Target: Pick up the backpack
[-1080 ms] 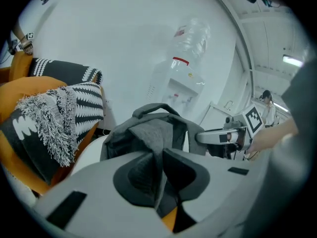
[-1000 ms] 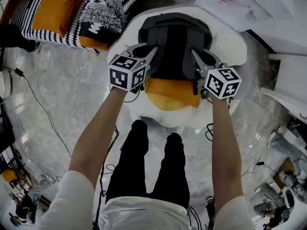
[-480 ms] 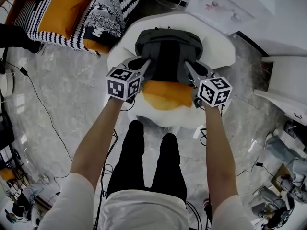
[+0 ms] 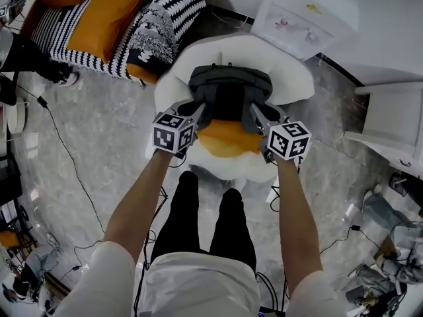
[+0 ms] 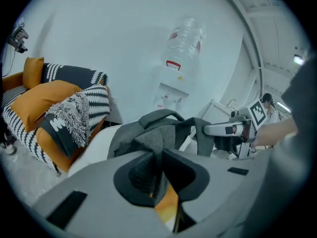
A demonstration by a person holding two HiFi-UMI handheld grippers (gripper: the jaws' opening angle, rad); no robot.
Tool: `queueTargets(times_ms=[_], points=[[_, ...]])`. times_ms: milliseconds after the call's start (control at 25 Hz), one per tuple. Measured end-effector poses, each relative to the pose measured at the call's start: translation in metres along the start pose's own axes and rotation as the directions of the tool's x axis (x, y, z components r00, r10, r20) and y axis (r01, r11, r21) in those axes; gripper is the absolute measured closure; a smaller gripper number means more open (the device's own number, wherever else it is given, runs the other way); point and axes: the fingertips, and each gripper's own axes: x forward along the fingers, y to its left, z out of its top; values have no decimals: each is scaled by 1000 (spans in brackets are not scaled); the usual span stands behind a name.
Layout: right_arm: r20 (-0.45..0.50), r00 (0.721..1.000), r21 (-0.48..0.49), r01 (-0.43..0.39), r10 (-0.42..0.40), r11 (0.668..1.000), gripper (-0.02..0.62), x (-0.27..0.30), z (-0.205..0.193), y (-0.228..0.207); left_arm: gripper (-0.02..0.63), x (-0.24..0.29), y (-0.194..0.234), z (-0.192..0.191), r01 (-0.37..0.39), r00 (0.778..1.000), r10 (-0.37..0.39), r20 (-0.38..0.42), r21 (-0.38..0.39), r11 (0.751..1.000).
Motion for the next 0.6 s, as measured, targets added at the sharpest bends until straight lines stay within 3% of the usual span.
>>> queueTargets(times_ms=[600], points=[[-13, 1000, -6, 1, -1, 1000, 552, -33, 18, 19, 572, -37, -24, 16, -9, 1000, 10, -29, 23, 1000]])
